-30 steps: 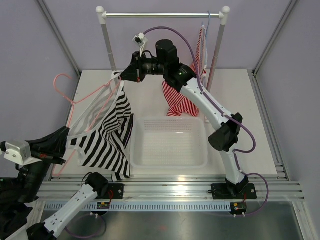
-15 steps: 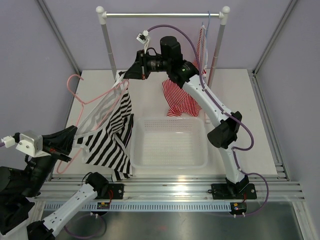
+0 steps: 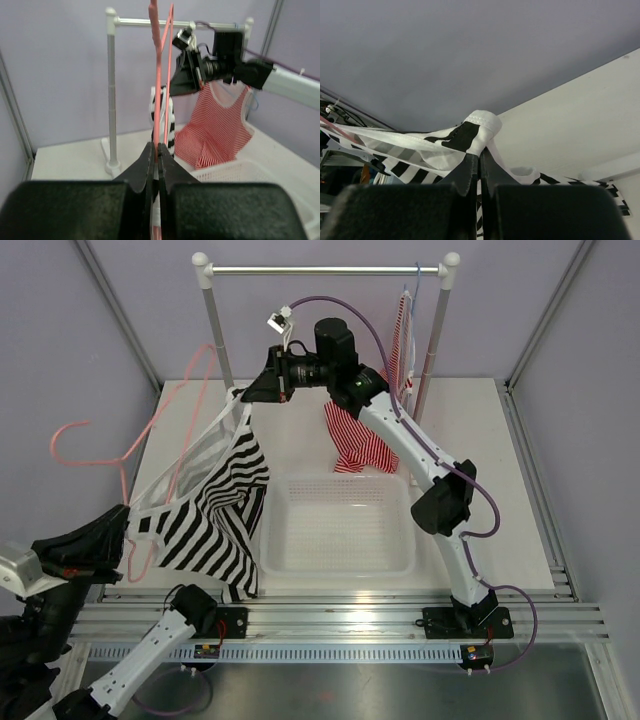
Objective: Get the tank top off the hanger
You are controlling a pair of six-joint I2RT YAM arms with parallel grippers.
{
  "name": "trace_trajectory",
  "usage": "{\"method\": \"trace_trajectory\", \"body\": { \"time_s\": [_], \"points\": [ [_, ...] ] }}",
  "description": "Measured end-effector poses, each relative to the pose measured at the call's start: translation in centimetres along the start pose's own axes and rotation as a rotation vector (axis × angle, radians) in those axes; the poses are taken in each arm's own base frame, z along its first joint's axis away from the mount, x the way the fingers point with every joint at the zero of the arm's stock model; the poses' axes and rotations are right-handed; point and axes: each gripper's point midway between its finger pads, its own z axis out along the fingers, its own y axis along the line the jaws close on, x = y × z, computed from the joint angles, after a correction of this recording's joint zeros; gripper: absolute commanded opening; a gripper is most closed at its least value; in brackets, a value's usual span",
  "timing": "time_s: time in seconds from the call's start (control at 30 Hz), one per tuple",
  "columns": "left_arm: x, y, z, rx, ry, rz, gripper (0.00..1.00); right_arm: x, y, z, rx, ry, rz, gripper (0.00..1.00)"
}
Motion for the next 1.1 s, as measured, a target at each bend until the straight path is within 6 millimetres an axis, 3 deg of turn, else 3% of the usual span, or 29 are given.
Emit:
{"method": "trace_trajectory", "body": {
  "time_s": [0.1, 0.2, 0.5, 0.63, 0.77, 0.9, 1.0, 1.1],
  "points": [
    [-1.4, 0.6, -0.3, -0.033, -0.089, -0.034, 0.00, -0.7, 0.3, 0.3, -0.017, -0.027, -0.004, 0.00],
    [-2.0, 1.0, 0.7, -0.074, -0.161, -0.072, 0.00, -1.0, 0.3, 0.7, -0.023, -0.050, -0.007, 0.00],
    [-3.0, 0.9, 8.8, -0.162, -0.229, -0.075, 0.00, 1.1, 1.0, 4.2, -0.004, -0.062, 0.019, 0.00],
    [-3.5, 1.8, 11.0, -0.236, -0.215, -0.032, 0.00, 1.4, 0.3, 4.8, 0.042, -0.081, 0.023, 0.00],
    [-4.2, 2.9, 10.6, -0.296, -0.237, -0.017, 0.00, 3.0, -2.1, 5.7, 0.138, -0.082, 0.035, 0.00],
    [-4.7, 3.9, 8.7, -0.335, -0.284, -0.038, 0.00, 6.4, -3.5, 7.3, 0.212, -0.049, 0.056, 0.00],
    [-3.4, 4.9, 7.4, -0.382, -0.264, -0.052, 0.00, 9.6, -4.7, 8.3, 0.298, -0.008, 0.094, 0.00],
    [-0.9, 6.0, 7.0, -0.465, -0.163, -0.054, 0.00, 11.3, -6.3, 8.3, 0.391, -0.001, 0.101, 0.00]
  ]
}}
